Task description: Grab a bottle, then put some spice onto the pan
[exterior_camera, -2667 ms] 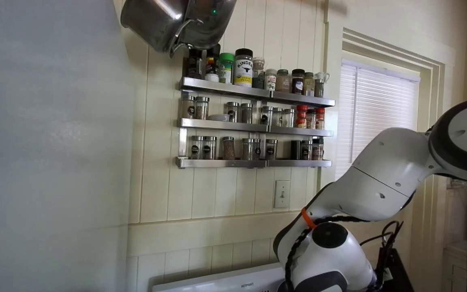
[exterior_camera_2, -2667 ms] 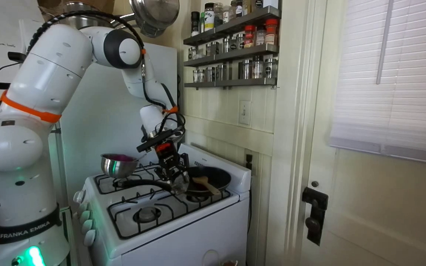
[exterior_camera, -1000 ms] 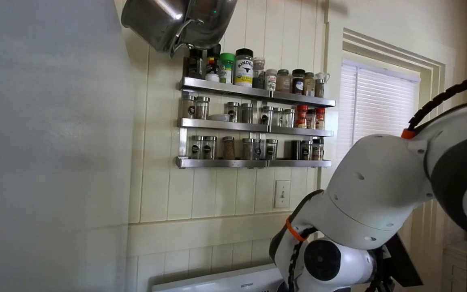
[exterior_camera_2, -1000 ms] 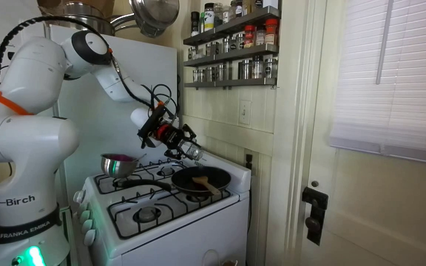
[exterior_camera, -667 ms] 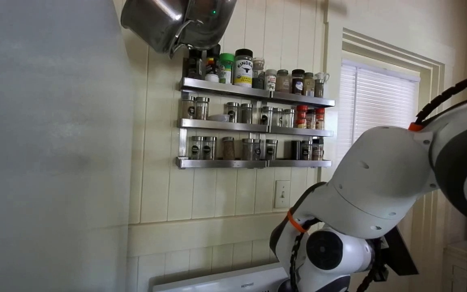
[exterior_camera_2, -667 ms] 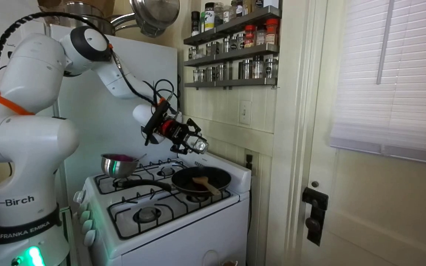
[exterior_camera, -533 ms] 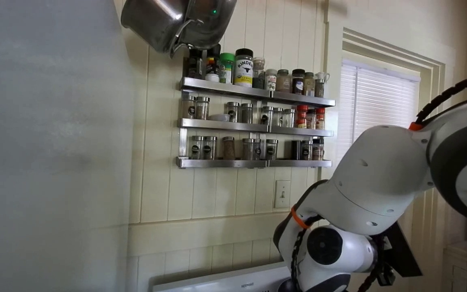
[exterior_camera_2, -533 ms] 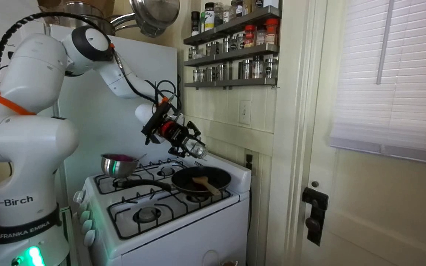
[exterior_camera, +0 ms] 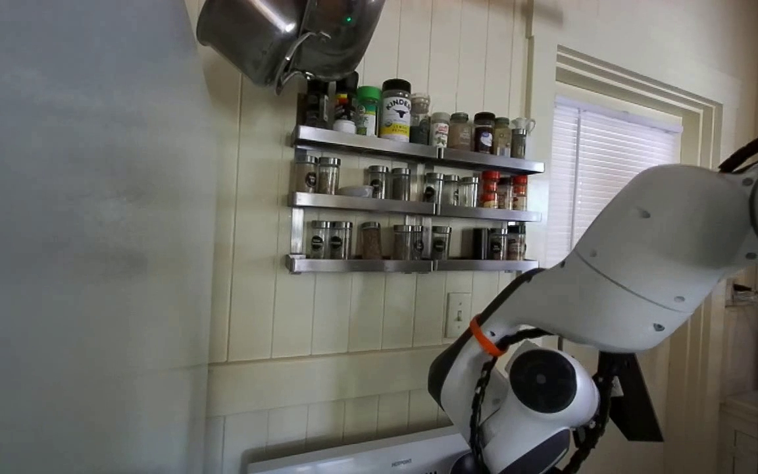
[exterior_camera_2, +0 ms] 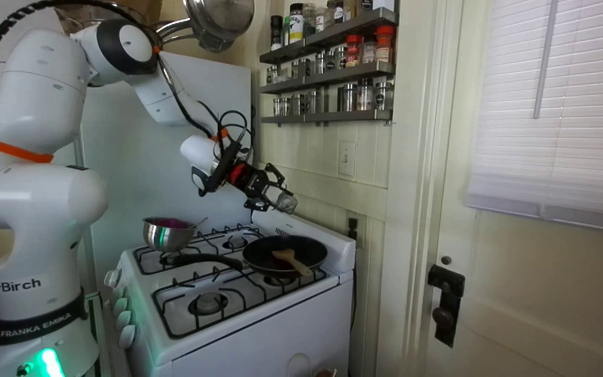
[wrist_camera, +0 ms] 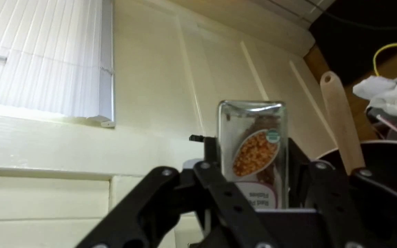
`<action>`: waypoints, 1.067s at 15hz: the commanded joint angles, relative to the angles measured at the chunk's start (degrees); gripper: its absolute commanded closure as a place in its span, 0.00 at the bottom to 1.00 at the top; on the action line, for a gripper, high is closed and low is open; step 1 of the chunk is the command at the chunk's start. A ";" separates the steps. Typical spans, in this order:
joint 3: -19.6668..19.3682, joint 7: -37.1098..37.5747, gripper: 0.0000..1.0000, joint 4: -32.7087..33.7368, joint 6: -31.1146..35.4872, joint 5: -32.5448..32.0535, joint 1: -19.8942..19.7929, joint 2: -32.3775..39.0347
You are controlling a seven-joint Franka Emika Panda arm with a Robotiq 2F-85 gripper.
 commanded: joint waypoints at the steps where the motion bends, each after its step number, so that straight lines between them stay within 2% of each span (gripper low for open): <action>1: -0.30 5.92 0.77 -9.87 -2.96 -5.11 3.31 -12.90; 4: -1.03 13.20 0.77 -18.10 -5.57 -12.17 3.10 -21.42; 5: 9.29 15.42 0.77 -20.28 -5.85 -15.39 -8.07 -24.21; 6: 10.57 16.97 0.77 -21.89 -8.39 -16.91 -10.62 -25.47; 8: 16.23 20.02 0.77 -26.06 -14.00 -22.73 -18.54 -28.70; 11: 23.72 21.08 0.77 -28.96 -22.95 -30.25 -28.78 -32.48; 12: 18.33 20.78 0.77 -29.08 -25.53 -31.91 -23.86 -33.14; 13: 18.86 18.42 0.77 -26.15 -29.30 -31.37 -25.00 -32.15; 16: 17.87 18.15 0.77 -25.83 -39.92 -32.51 -24.63 -31.13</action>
